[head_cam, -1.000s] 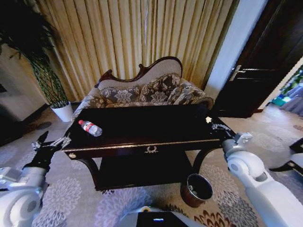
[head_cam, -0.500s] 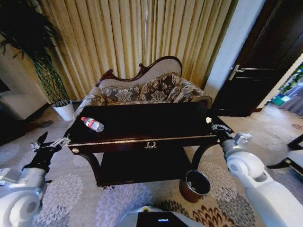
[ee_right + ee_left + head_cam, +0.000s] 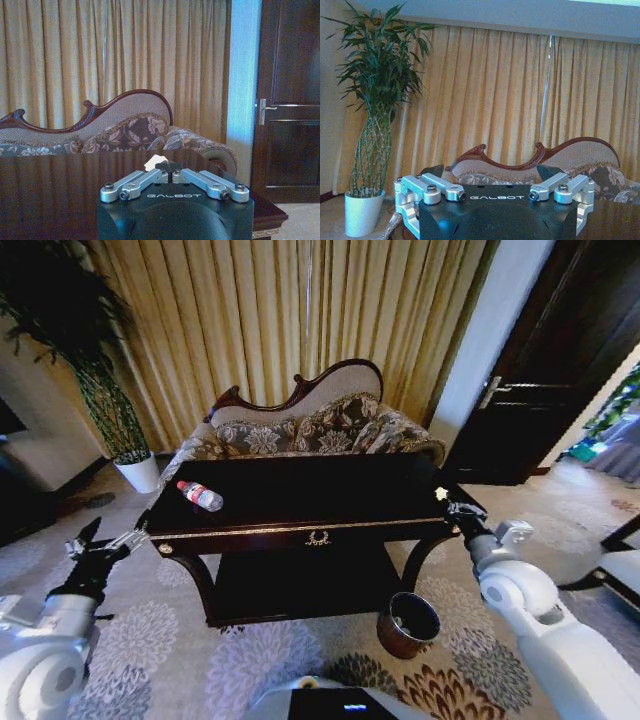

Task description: Move to the front of the table and place the trash on the table into the trash bin.

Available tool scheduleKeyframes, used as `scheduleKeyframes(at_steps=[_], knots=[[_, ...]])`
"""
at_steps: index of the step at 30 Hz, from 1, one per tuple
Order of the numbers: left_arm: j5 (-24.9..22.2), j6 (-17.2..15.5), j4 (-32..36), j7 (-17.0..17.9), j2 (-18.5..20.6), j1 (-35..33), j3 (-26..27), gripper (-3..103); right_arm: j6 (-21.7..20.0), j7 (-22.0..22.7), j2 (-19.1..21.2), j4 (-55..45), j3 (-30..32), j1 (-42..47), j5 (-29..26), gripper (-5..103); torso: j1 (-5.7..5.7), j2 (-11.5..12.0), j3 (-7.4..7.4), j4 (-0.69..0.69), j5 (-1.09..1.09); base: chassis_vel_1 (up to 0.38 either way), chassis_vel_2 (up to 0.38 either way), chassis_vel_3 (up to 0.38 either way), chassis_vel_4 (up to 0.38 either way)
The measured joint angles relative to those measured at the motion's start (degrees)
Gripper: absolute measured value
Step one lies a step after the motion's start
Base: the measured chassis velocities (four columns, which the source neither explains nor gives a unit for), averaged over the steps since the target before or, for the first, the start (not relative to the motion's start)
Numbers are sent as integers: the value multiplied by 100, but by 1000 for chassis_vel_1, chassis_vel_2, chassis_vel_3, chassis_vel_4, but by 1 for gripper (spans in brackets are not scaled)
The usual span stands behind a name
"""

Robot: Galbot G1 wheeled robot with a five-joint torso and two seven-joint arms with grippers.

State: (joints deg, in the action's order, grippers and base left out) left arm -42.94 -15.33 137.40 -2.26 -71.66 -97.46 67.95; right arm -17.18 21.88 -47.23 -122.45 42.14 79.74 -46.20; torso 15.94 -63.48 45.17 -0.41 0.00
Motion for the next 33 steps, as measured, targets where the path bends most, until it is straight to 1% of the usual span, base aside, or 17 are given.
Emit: scheduleKeyframes(at_steps=[7,12,22,24,28,29,33], knots=[[-2,1,21,2,-8,2,-2,100,8,-21,-11,-2,16,21,-11,0,0,0,0,0,0,68,-62,-61,61],[-1,1,22,3,-11,-5,-3,100,87,-97,-51,7,31,66,12,0,-1,0,-1,0,0,26,-35,-38,43],[-2,-9,35,3,-7,14,-25,100,158,-294,-173,215,38,186,335,0,1,1,0,0,0,0,0,0,0],[-8,-20,44,7,8,31,-25,100,168,-448,-312,342,47,277,533,0,1,0,0,-1,0,0,0,0,0],[-15,-30,46,11,23,33,-18,100,206,-547,-525,542,-14,375,720,0,1,0,0,-1,0,0,0,0,0],[-16,-32,44,13,36,30,-8,100,265,-636,-686,749,-87,433,878,0,1,0,0,-1,0,0,0,0,0],[-17,-33,35,17,43,35,-4,100,337,-741,-830,1034,-170,467,1081,0,1,1,0,-1,0,0,0,0,0]])
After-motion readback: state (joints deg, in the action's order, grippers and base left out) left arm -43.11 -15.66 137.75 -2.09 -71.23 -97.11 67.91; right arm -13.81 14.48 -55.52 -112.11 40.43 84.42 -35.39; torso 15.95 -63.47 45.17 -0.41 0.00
